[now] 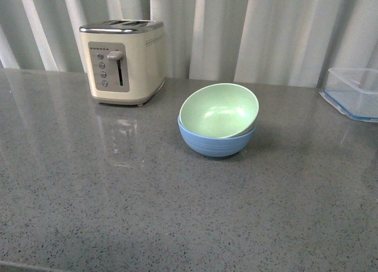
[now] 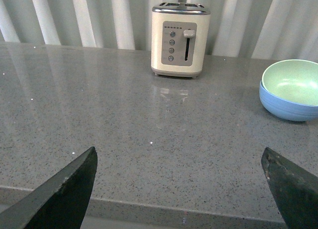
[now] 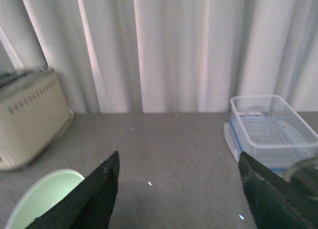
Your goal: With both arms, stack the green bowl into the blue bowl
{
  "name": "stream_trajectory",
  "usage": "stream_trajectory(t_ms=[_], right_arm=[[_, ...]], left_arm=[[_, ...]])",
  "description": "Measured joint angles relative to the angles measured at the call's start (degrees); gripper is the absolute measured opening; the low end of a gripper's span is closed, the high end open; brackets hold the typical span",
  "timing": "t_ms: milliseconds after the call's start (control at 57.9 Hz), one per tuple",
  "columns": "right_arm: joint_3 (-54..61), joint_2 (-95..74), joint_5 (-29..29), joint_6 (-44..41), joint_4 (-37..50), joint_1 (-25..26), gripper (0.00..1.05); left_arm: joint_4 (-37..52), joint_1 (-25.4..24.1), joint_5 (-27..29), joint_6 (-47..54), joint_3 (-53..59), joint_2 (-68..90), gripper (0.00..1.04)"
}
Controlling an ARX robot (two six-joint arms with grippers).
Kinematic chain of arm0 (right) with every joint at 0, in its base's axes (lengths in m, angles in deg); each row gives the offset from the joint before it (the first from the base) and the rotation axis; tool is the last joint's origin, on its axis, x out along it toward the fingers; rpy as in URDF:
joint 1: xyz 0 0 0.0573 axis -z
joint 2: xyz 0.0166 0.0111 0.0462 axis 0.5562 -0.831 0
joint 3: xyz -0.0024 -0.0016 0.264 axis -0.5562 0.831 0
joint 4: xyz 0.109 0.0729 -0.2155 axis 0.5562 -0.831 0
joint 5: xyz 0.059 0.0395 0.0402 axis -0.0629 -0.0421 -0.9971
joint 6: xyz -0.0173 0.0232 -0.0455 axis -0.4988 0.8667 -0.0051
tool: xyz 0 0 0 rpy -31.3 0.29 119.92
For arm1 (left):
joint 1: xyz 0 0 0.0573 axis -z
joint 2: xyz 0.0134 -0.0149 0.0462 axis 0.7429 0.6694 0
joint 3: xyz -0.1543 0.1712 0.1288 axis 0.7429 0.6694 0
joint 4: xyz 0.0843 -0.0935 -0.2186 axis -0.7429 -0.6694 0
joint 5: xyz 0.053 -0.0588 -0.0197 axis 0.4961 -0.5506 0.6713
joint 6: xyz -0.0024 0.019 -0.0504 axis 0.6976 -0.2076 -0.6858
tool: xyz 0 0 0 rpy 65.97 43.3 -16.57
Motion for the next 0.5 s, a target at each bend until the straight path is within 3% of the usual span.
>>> stream_trajectory(t_ms=[155, 345, 501], right_arm=[[9.7, 3.9, -1.4, -2.4, 3.0, 1.3, 0.40], [20.1, 12.3, -3.3, -3.5, 5.4, 3.6, 0.00], [25.1, 17.2, -5.0, -3.4, 5.5, 5.0, 0.01]], left_arm=[[0.0, 0.0, 0.0, 0.0, 0.0, 0.0, 0.98], [0.0, 0.0, 0.0, 0.0, 0.0, 0.0, 0.98], [0.0, 0.0, 0.0, 0.0, 0.0, 0.0, 0.98]])
